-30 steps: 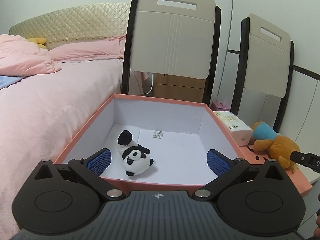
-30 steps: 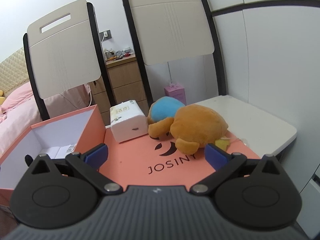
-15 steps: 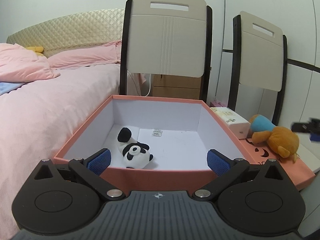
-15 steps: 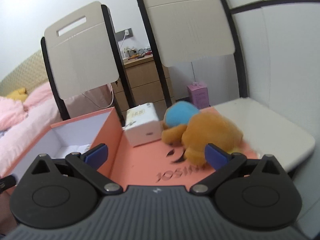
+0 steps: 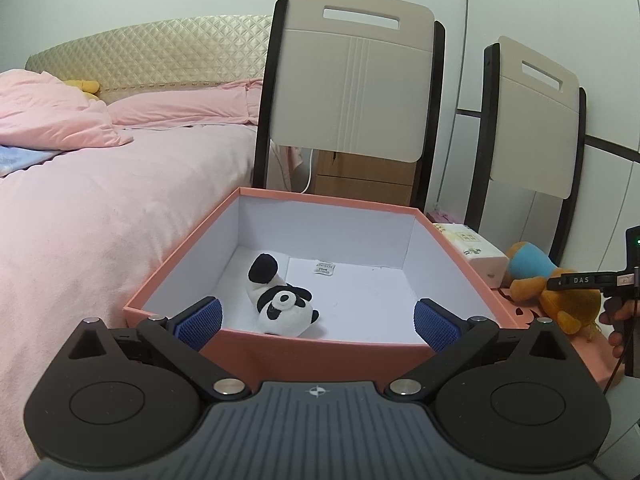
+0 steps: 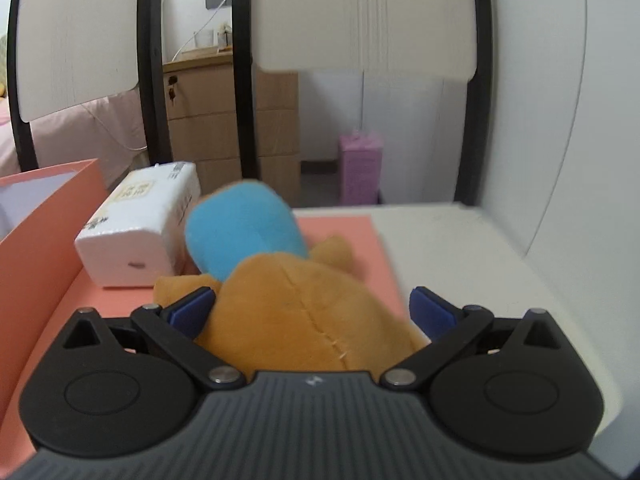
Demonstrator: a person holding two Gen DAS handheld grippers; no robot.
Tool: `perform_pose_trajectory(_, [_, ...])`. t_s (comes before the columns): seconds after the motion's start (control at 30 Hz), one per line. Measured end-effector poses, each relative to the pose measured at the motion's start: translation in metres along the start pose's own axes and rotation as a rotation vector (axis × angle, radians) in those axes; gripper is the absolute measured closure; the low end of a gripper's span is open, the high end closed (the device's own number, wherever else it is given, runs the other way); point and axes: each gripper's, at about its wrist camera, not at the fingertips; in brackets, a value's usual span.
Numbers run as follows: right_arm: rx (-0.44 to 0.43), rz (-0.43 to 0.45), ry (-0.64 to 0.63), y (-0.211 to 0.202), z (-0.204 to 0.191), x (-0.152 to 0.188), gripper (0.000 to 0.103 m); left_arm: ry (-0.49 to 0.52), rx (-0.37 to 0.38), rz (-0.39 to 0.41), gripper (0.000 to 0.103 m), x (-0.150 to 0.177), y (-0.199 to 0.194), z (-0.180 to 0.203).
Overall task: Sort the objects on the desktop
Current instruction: 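Reach the right tool to the orange-and-blue plush and close on it, then carry the orange plush with the right tool into the box and release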
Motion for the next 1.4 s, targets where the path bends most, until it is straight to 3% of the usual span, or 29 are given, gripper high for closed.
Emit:
perform_pose_trajectory(0.17, [-0.005, -0.006, -0.027, 0.006, -0.007, 0.004, 0.000, 0.003, 0.003, -0.001, 0.000, 0.000, 0.000, 0.000])
perform_pose_trajectory(0.33, [0.014, -0.019, 0.018, 0.001, -0.006, 0.002, 0.023, -0.003, 0.011, 0.009, 0.000, 0.000, -0.002, 0.000])
perform_pose_trajectory(0.43, [0.042, -0.021, 0.026, -0.008, -0.008, -0.002, 0.027, 0.002, 0.017, 0.013, 0.000, 0.000, -0.004, 0.001])
perform_pose_trajectory(0.63, [0.089, 0.036, 0.067, -0.041, -0.010, -0.015, 0.028, 0.030, 0.014, 0.033, 0.000, 0.000, -0.009, 0.005])
perform_pose_trajectory(0.9, [0.068, 0.133, 0.047, -0.095, -0.030, -0.061, 0.028, 0.024, 0.022, 0.057, 0.000, -0.004, -0.014, 0.003])
perform_pose_trajectory(1.13, [-0.054, 0.171, -0.003, -0.114, -0.094, -0.106, 0.028, 0.018, -0.001, 0.072, 0.000, -0.005, -0.017, 0.000])
perform_pose_trajectory(1.4, [-0.309, 0.088, -0.200, -0.091, -0.229, -0.117, 0.028, 0.011, -0.040, 0.088, 0.000, -0.007, -0.017, -0.008])
Point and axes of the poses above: each gripper's, at about its wrist camera, not at the fingertips, and y roughly the way its jaws point, z to its right, x to its underside, and after that the axes turned 9 degrees about x, right-handed
